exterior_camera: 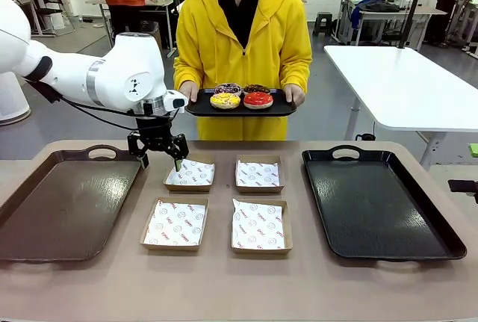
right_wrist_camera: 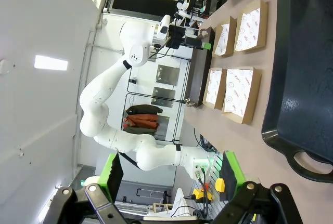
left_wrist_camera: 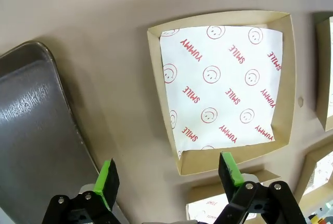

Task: Individually package the donuts and arrange them on the tray.
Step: Pick up one Paper togo box.

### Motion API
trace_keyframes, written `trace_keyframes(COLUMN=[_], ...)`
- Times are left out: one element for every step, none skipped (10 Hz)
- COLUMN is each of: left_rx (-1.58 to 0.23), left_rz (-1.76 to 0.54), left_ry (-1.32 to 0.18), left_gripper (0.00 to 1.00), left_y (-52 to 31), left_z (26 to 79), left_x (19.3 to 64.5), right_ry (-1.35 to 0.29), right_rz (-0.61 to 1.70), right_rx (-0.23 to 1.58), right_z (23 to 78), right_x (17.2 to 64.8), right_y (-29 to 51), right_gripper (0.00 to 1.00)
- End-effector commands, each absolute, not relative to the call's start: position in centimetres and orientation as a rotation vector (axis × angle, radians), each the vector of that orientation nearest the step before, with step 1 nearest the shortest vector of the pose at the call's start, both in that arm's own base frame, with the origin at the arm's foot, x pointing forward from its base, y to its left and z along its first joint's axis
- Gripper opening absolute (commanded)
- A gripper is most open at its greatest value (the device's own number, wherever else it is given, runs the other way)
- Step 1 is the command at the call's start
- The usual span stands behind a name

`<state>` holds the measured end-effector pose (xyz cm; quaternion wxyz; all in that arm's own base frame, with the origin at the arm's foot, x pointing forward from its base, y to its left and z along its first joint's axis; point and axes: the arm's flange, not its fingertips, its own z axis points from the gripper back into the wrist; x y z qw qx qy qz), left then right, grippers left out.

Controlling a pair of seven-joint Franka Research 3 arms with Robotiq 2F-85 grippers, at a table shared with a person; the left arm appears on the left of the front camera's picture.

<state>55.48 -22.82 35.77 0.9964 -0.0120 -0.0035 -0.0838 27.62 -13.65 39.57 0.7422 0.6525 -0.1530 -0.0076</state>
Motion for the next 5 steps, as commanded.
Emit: trace_keyframes(left_rx=[-0.019, -0.019, -0.019, -0.019, -0.022], left_rz=[-0.161, -0.161, -0.161, -0.161, -0.163], left_ry=[0.004, 0.004, 0.004, 0.004, -0.003], left_gripper=[1.0, 1.0, 1.0, 1.0, 1.0], left_y=[-22.5, -22.5, -22.5, -22.5, -22.56], left_z=[36.1, 36.1, 36.1, 36.1, 35.72], left_x=[55.37, 55.37, 55.37, 55.37, 55.55], right_ry=[-0.344, -0.344, -0.344, -0.344, -0.344], right_rz=[-0.011, -0.011, -0.011, -0.011, -0.011], right_rx=[1.442, 1.442, 1.442, 1.442, 1.442], right_z=[39.58, 39.58, 39.58, 39.58, 39.58], right_x=[27.7, 27.7, 27.7, 27.7, 27.7], right_y=[-13.69, -13.69, -13.69, -13.69, -13.69], right_gripper=[1.0, 1.0, 1.0, 1.0, 1.0])
